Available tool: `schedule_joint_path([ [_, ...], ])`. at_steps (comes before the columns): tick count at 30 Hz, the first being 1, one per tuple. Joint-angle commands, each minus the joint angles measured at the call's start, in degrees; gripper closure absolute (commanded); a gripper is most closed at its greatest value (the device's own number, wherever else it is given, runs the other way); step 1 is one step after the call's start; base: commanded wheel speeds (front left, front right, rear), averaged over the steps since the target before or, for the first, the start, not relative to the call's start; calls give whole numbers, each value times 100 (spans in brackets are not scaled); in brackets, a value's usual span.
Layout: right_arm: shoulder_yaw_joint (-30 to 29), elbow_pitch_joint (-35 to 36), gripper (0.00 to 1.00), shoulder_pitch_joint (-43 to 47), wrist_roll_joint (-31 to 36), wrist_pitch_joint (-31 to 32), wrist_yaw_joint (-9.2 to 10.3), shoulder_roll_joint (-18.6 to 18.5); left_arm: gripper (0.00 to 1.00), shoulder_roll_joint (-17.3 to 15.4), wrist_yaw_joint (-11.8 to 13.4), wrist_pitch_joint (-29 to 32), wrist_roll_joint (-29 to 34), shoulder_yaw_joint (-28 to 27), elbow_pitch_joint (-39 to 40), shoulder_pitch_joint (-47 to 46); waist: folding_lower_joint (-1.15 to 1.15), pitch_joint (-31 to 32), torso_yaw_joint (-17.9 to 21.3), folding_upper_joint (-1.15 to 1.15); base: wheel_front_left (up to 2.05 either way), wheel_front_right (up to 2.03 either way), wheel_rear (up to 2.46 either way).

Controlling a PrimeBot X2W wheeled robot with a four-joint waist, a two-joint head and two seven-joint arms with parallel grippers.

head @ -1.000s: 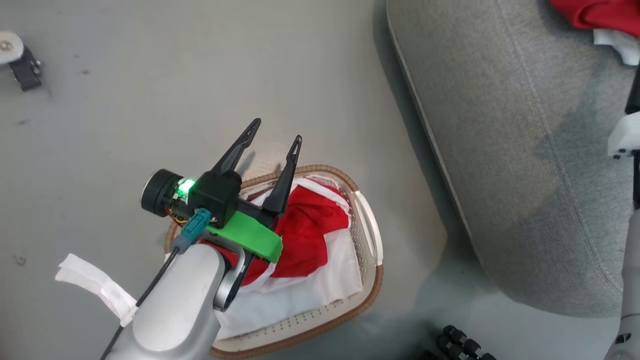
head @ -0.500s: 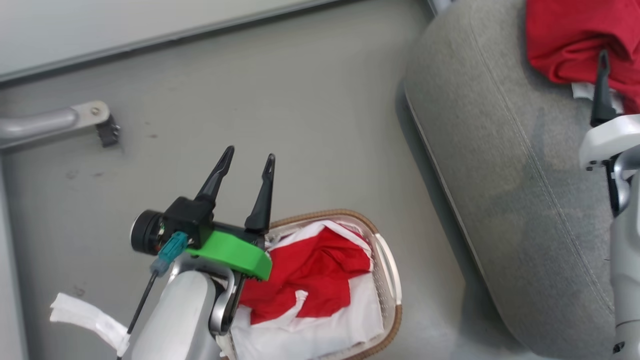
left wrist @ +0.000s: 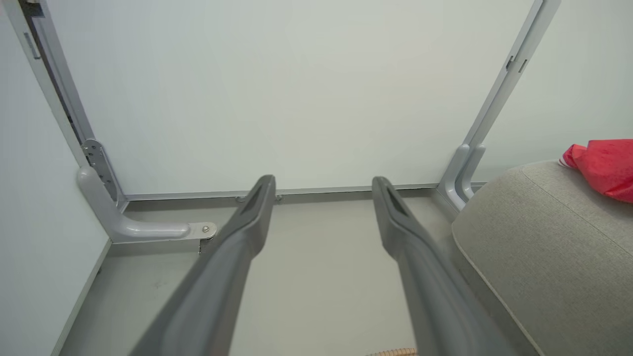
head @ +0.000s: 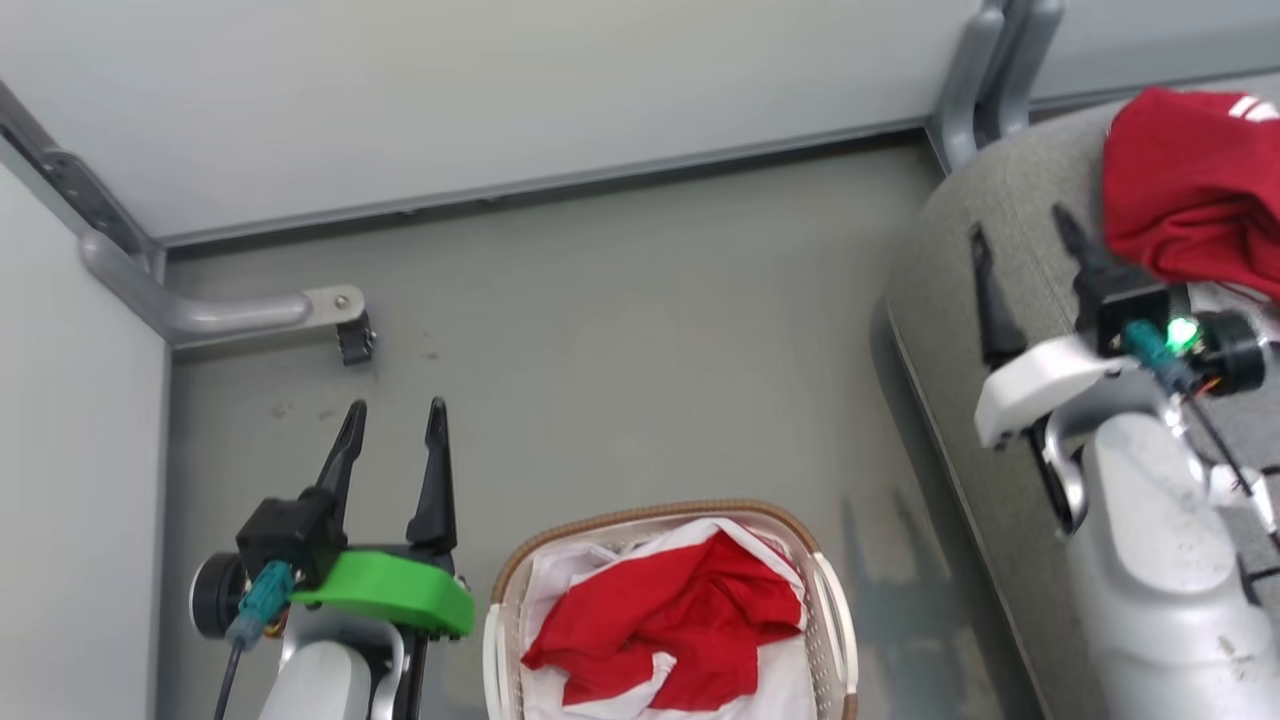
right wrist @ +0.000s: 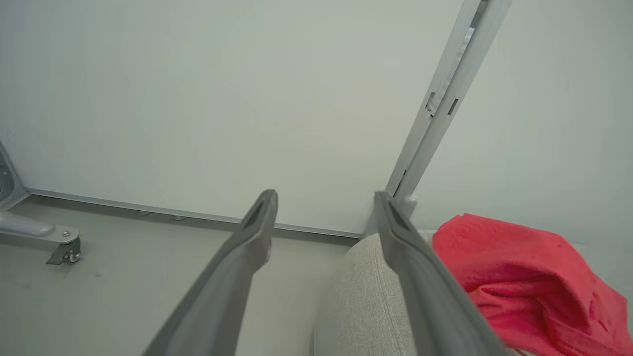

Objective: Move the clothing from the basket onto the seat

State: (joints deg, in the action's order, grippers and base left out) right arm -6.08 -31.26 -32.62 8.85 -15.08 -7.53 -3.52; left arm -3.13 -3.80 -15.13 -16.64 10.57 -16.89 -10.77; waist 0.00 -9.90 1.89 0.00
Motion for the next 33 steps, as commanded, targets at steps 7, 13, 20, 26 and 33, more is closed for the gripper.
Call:
schedule_joint_path([
  [7, 519, 335, 0, 927, -615, -14, 7, 51, 0, 18, 4, -2, 59, -271, 126, 574, 0, 617, -243, 0, 0, 0, 0],
  [13, 864, 606, 0, 1625, -1195, -14, 7, 52, 0, 21, 103, -2, -151, -369, 263, 1047, 0, 879, -230, 0, 0, 0, 0],
  [20, 780, 939, 0, 2207, -1559, -14, 7, 51, 0, 20, 211, -2, -309, -316, 368, 1362, 0, 1003, -211, 0, 0, 0, 0],
  [26, 748, 969, 0, 2398, -1673, -14, 7, 52, 0, 21, 243, -2, -340, -356, 358, 1419, 0, 1039, -135, 0, 0, 0, 0],
  [33, 747, 933, 0, 2363, -1631, -14, 7, 52, 0, 21, 241, -2, -334, -318, 322, 1384, 0, 1056, -90, 0, 0, 0, 0],
])
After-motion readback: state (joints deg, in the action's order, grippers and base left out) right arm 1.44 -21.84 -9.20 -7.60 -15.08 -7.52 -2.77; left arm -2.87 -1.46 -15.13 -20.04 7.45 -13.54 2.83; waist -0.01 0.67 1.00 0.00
